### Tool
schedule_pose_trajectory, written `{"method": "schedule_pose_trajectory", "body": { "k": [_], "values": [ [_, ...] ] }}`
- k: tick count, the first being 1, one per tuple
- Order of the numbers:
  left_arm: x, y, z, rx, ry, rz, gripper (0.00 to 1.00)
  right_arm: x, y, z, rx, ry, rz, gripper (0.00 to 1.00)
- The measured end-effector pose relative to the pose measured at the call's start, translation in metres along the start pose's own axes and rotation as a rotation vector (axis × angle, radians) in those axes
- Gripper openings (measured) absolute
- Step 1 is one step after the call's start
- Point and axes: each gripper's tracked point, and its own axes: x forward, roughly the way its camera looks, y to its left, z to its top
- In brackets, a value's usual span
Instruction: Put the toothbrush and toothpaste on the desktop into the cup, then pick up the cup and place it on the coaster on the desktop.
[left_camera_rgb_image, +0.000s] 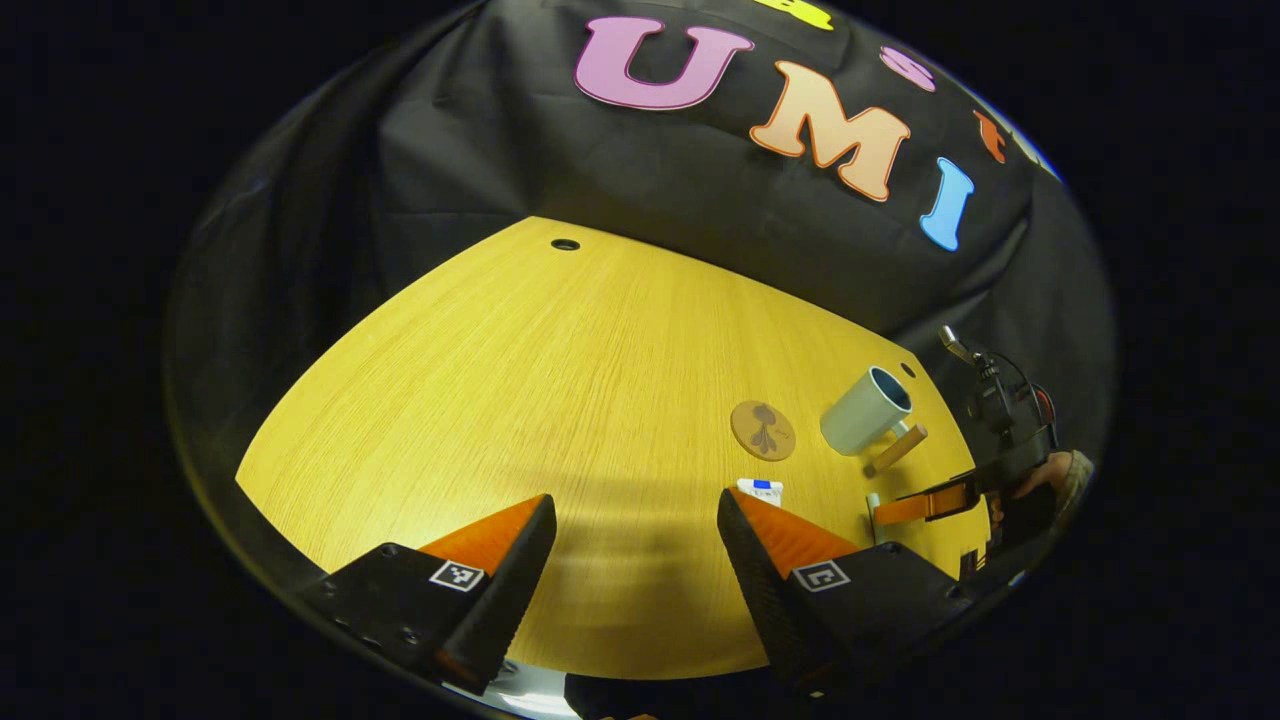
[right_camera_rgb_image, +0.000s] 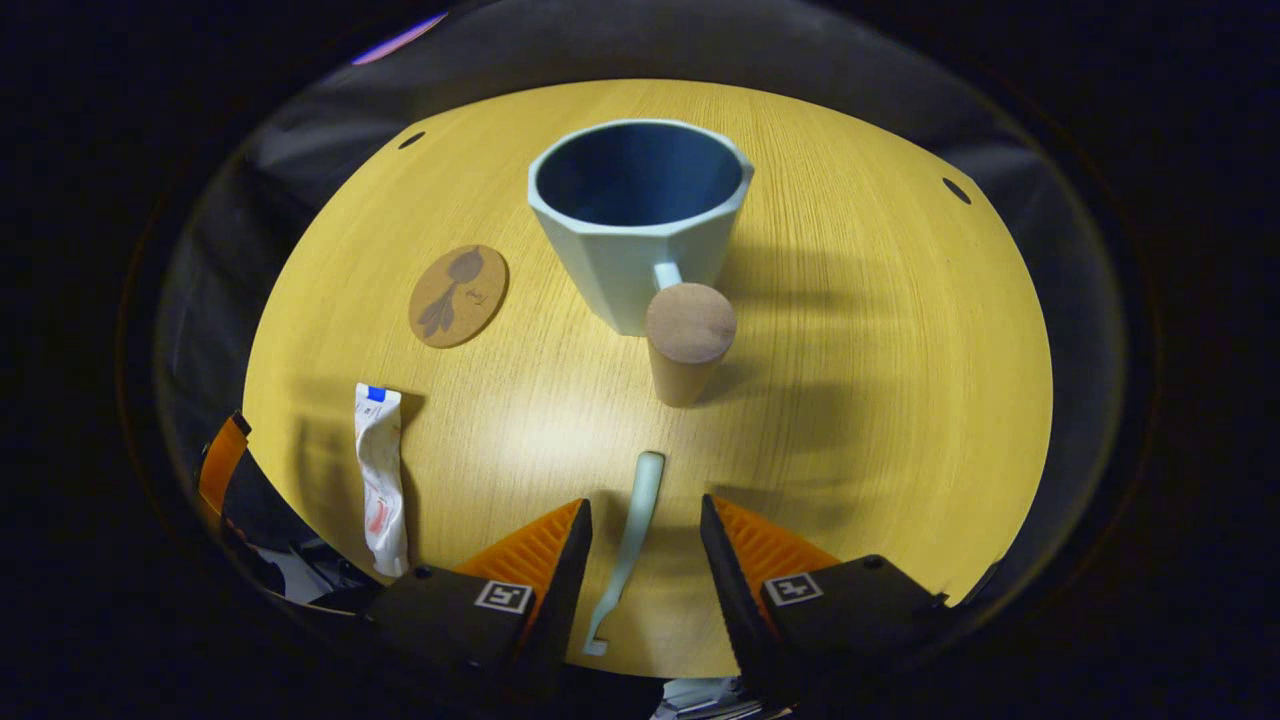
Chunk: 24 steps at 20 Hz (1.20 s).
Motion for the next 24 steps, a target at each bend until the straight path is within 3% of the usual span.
{"method": "schedule_pose_trajectory", "body": {
  "k": [1, 4, 5, 7, 10, 14, 18, 24],
  "values": [
    [0.002, 0.0, 0.002, -0.001, -0.004, 0.0, 0.95, 0.002, 0.001, -0.001, 0.0, 0.011, 0.001, 0.58],
    [0.009, -0.001, 0.004, -0.004, -0.001, -0.002, 0.95, 0.006, 0.002, -0.003, -0.003, 0.03, -0.005, 0.58],
    [0.01, 0.0, 0.004, -0.002, 0.004, -0.003, 0.95, 0.003, 0.002, -0.001, 0.003, 0.032, -0.01, 0.64],
    [0.011, 0.001, 0.004, 0.0, 0.011, -0.005, 0.95, 0.008, 0.003, -0.001, 0.013, 0.042, -0.002, 0.43],
    [0.014, 0.004, 0.004, -0.006, 0.009, 0.0, 0.95, 0.011, 0.001, -0.004, 0.006, 0.06, -0.019, 0.41],
    [0.016, 0.006, 0.002, -0.024, 0.014, 0.006, 0.95, 0.01, -0.002, -0.005, -0.019, 0.066, -0.036, 0.2],
    [0.017, 0.004, 0.0, -0.034, 0.023, 0.003, 0.95, 0.01, -0.003, -0.006, 0.016, 0.06, -0.035, 0.1],
    [0.025, -0.01, -0.011, -0.013, 0.082, -0.013, 0.95, 0.004, 0.0, -0.005, -0.002, 0.023, 0.0, 0.1]
  ]
}}
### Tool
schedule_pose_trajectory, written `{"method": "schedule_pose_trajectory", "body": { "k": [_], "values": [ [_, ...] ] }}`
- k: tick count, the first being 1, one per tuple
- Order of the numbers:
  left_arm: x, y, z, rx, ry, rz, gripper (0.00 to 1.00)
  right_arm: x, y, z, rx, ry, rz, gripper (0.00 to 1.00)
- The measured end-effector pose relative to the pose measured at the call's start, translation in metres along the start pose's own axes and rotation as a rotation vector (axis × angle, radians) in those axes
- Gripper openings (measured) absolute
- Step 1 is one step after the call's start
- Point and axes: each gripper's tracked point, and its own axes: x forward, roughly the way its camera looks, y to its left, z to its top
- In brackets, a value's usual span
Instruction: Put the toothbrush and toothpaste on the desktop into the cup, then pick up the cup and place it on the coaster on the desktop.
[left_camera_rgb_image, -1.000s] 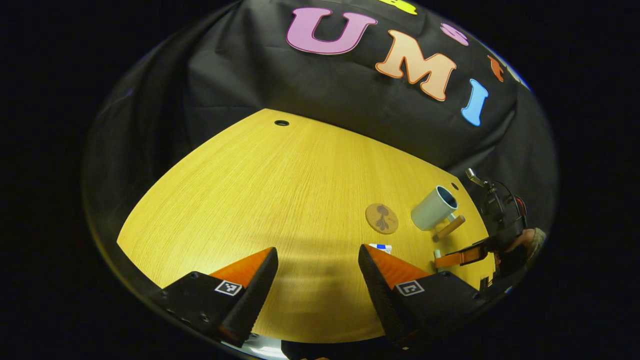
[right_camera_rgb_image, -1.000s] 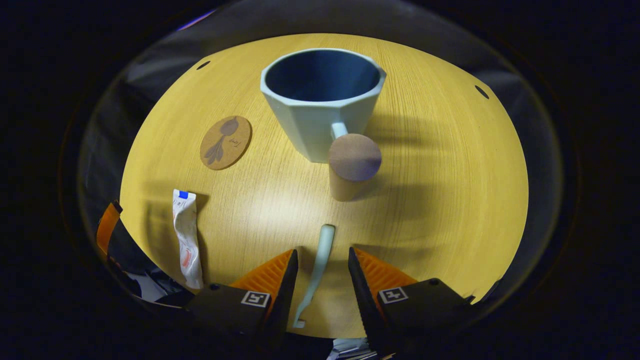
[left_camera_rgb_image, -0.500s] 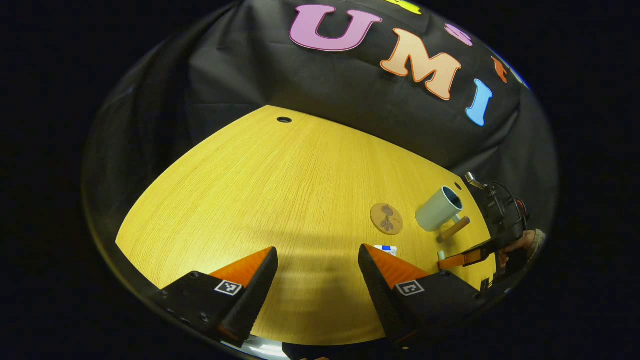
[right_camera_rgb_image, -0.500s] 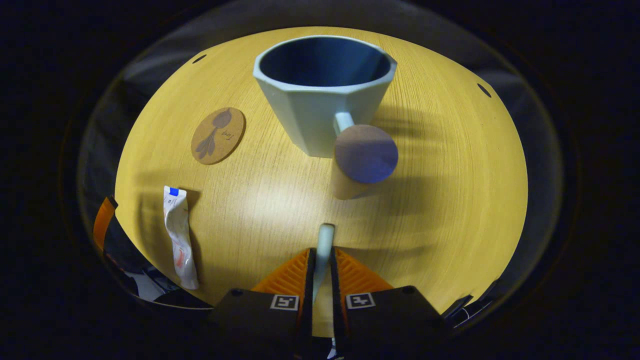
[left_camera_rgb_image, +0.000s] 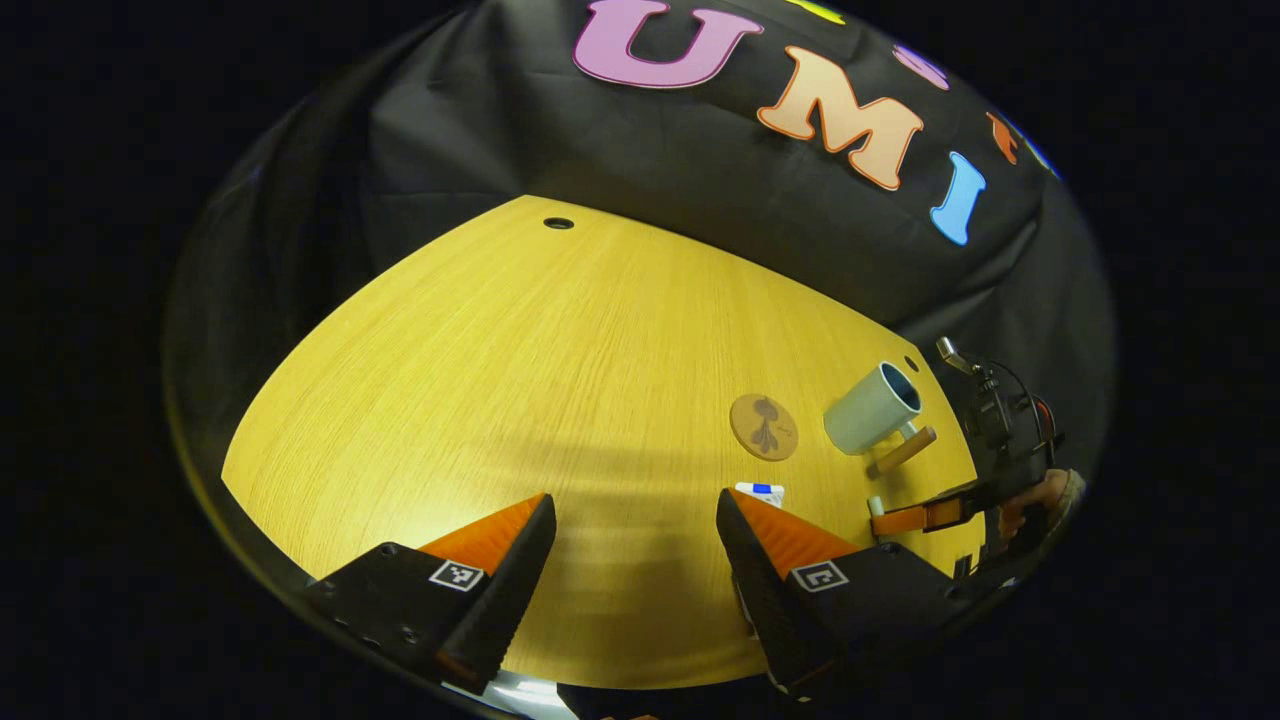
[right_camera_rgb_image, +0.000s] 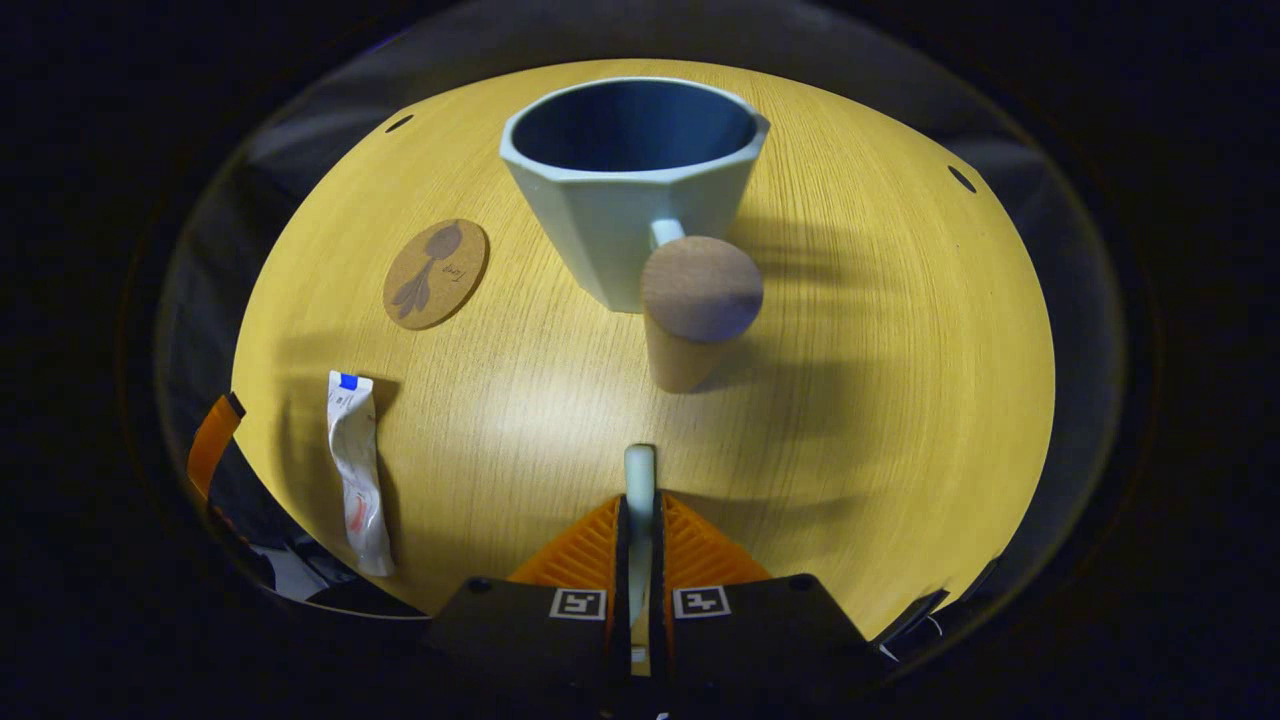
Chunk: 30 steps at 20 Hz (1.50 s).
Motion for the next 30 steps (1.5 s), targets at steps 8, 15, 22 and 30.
{"method": "schedule_pose_trajectory", "body": {
  "k": [8, 15, 22, 30],
  "values": [
    [0.02, -0.057, -0.024, 0.079, 0.182, -0.056, 0.96, -0.042, -0.023, -0.003, 0.05, -0.123, 0.027, 0.1],
    [0.042, -0.102, -0.049, 0.165, 0.368, -0.085, 0.95, -0.063, -0.055, -0.011, 0.117, -0.185, 0.018, 0.1],
    [0.06, -0.101, -0.062, 0.124, 0.517, 0.019, 0.86, -0.074, -0.076, -0.025, 0.174, -0.209, 0.04, 0.1],
    [0.066, -0.086, -0.066, 0.154, 0.568, 0.082, 0.37, -0.083, -0.105, -0.025, 0.244, -0.246, 0.047, 0.1]
  ]
}}
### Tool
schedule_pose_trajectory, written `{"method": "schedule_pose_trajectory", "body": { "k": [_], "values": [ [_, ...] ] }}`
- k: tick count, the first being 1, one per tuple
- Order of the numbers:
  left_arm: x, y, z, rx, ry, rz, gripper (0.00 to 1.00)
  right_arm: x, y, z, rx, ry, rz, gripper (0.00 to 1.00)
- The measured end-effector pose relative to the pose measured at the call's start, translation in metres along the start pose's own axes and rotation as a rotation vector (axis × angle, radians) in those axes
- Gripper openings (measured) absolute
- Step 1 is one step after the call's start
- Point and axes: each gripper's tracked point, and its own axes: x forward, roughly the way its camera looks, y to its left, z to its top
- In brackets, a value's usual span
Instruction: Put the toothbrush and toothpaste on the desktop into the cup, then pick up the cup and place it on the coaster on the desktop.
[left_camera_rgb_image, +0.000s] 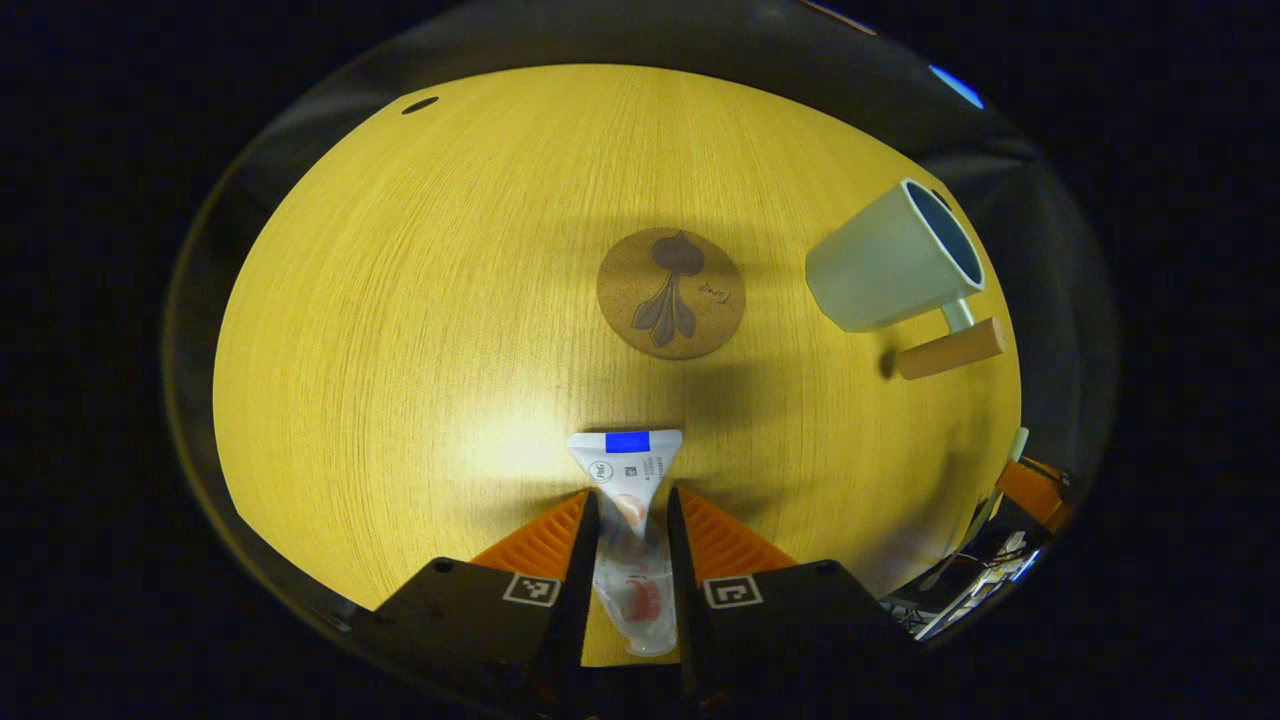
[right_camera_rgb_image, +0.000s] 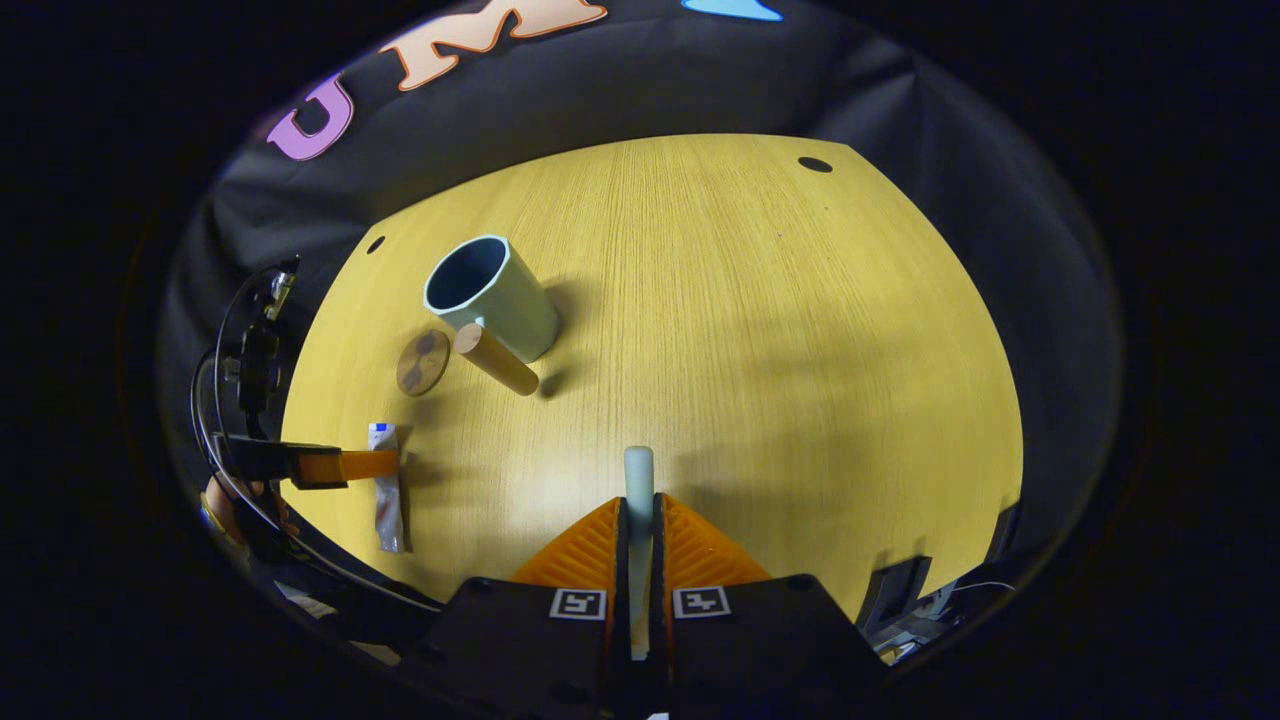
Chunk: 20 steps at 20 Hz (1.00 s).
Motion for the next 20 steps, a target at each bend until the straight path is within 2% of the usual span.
{"method": "schedule_pose_trajectory", "body": {
  "k": [1, 4, 5, 7, 11, 15, 17, 20],
  "values": [
    [0.001, 0.0, 0.001, 0.008, -0.001, 0.005, 0.3, -0.001, -0.001, 0.001, 0.004, -0.002, 0.003, 0.1],
    [0.003, 0.001, 0.001, 0.035, 0.016, 0.026, 0.27, -0.002, -0.003, 0.002, 0.01, -0.003, 0.015, 0.1],
    [0.003, 0.001, 0.002, 0.037, 0.018, 0.029, 0.22, -0.002, -0.003, 0.003, 0.008, -0.006, 0.02, 0.1],
    [0.004, 0.0, 0.002, 0.047, 0.019, 0.026, 0.18, -0.002, -0.003, 0.005, 0.002, -0.015, 0.03, 0.1],
    [0.0, -0.001, 0.007, 0.076, -0.001, -0.014, 0.13, -0.005, -0.002, 0.015, 0.019, -0.048, 0.053, 0.1],
    [-0.006, -0.006, 0.011, 0.006, -0.049, -0.072, 0.06, -0.012, -0.002, 0.039, 0.061, -0.124, 0.075, 0.1],
    [-0.011, -0.01, 0.019, -0.094, -0.098, -0.107, 0.04, -0.017, -0.002, 0.055, 0.084, -0.176, 0.092, 0.1],
    [-0.035, -0.024, 0.032, -0.237, -0.174, -0.209, 0.04, -0.028, 0.001, 0.084, 0.122, -0.268, 0.13, 0.1]
  ]
}}
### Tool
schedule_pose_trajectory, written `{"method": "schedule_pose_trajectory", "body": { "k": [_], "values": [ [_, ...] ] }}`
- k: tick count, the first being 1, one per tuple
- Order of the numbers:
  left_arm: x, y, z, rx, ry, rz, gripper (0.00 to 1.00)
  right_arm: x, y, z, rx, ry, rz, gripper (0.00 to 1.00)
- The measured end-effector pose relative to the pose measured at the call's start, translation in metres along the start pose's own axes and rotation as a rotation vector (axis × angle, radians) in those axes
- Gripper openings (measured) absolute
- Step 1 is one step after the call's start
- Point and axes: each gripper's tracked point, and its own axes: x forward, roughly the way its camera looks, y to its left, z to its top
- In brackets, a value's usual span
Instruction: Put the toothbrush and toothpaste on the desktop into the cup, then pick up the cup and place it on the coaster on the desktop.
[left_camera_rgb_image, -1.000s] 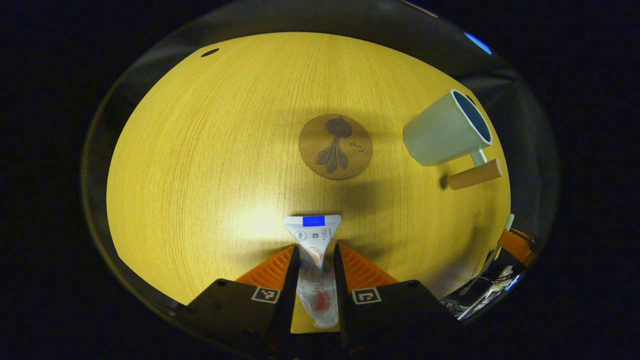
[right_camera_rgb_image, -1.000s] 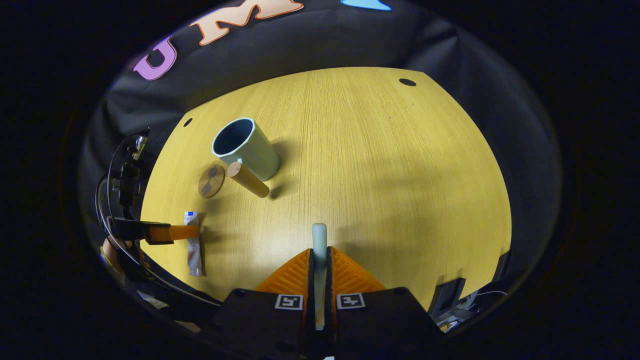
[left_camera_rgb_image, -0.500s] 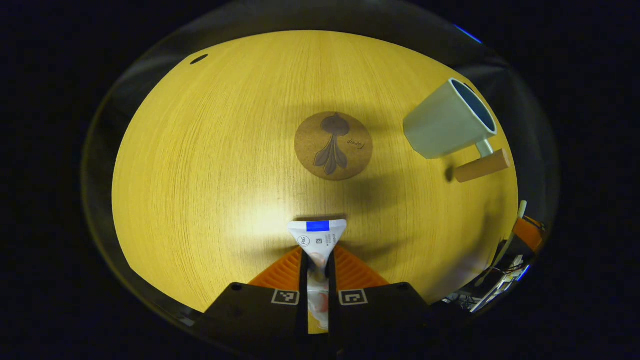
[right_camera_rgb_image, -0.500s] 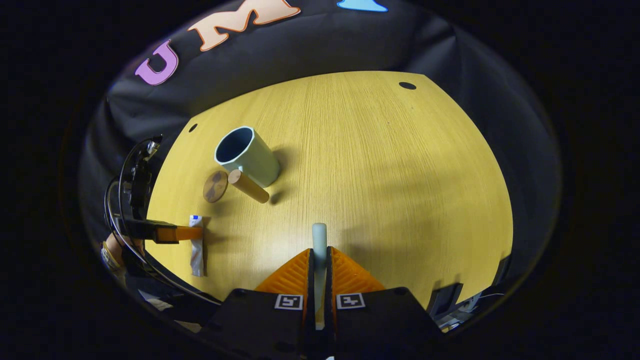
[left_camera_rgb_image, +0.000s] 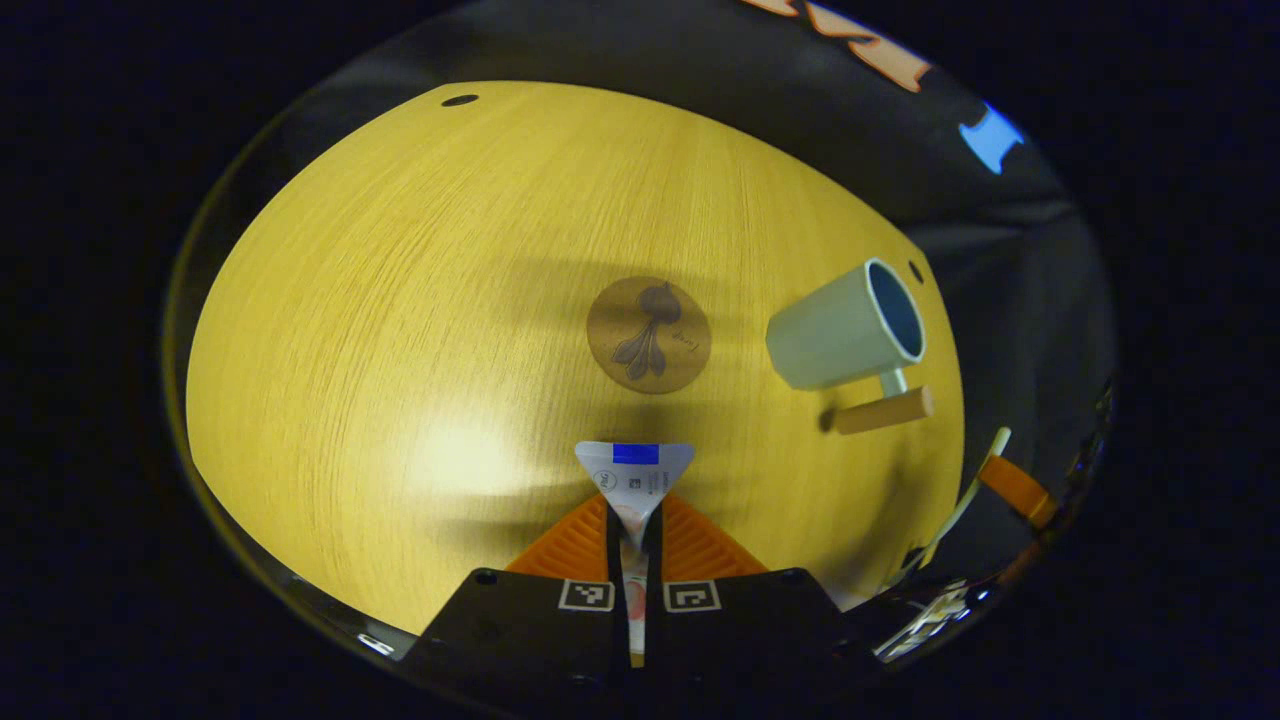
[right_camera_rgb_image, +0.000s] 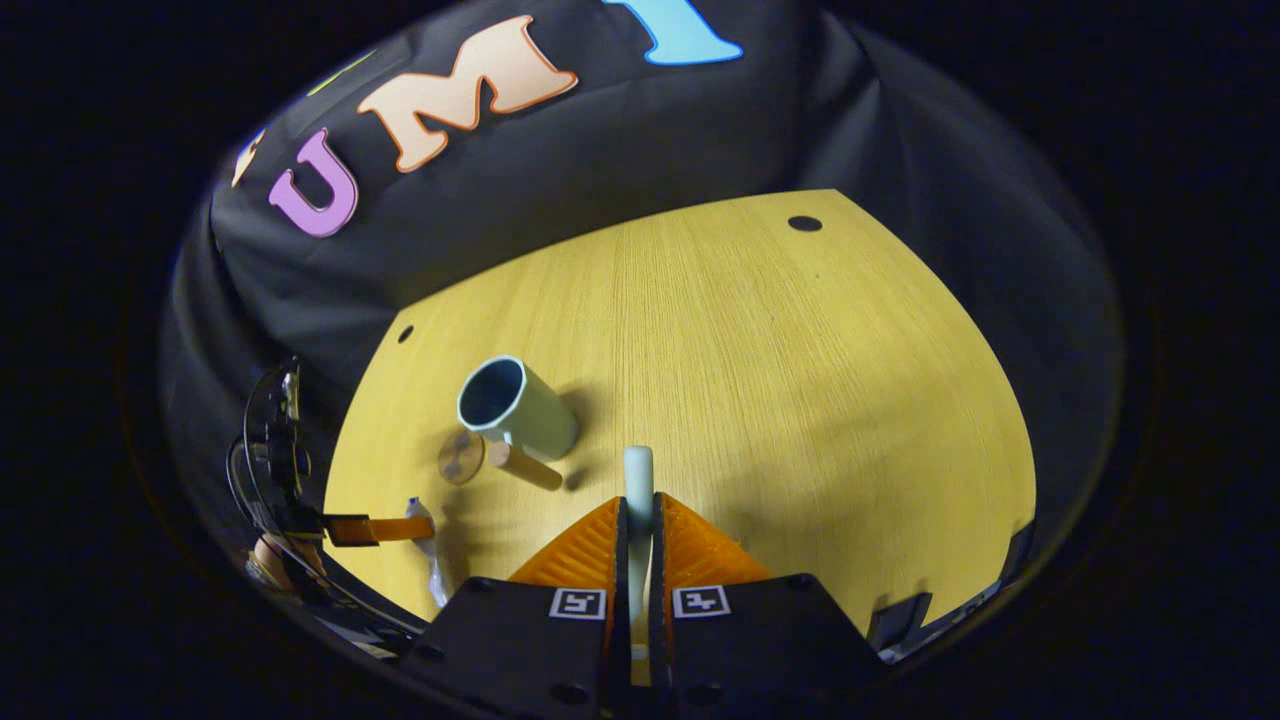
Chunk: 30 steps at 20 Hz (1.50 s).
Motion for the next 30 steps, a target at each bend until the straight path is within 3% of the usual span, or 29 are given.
{"method": "schedule_pose_trajectory", "body": {
  "k": [7, 11, 14, 17, 23, 30],
  "values": [
    [-0.054, -0.045, 0.067, -0.051, -0.254, -0.159, 0.03, -0.01, 0.064, 0.091, -0.022, -0.268, 0.188, 0.1],
    [-0.078, -0.061, 0.117, -0.088, -0.442, -0.212, 0.03, -0.018, 0.107, 0.15, -0.002, -0.429, 0.328, 0.1],
    [-0.092, -0.068, 0.139, -0.079, -0.535, -0.246, 0.03, -0.001, 0.121, 0.172, 0.028, -0.484, 0.394, 0.1],
    [-0.097, -0.076, 0.157, -0.048, -0.611, -0.266, 0.03, 0.029, 0.132, 0.171, -0.016, -0.507, 0.397, 0.1],
    [-0.092, -0.105, 0.199, -0.003, -0.757, -0.319, 0.03, 0.092, 0.159, 0.123, -0.1, -0.417, 0.423, 0.1],
    [-0.07, -0.132, 0.206, 0.115, -0.803, -0.349, 0.03, 0.116, 0.144, 0.091, -0.133, -0.402, 0.391, 0.12]
  ]
}}
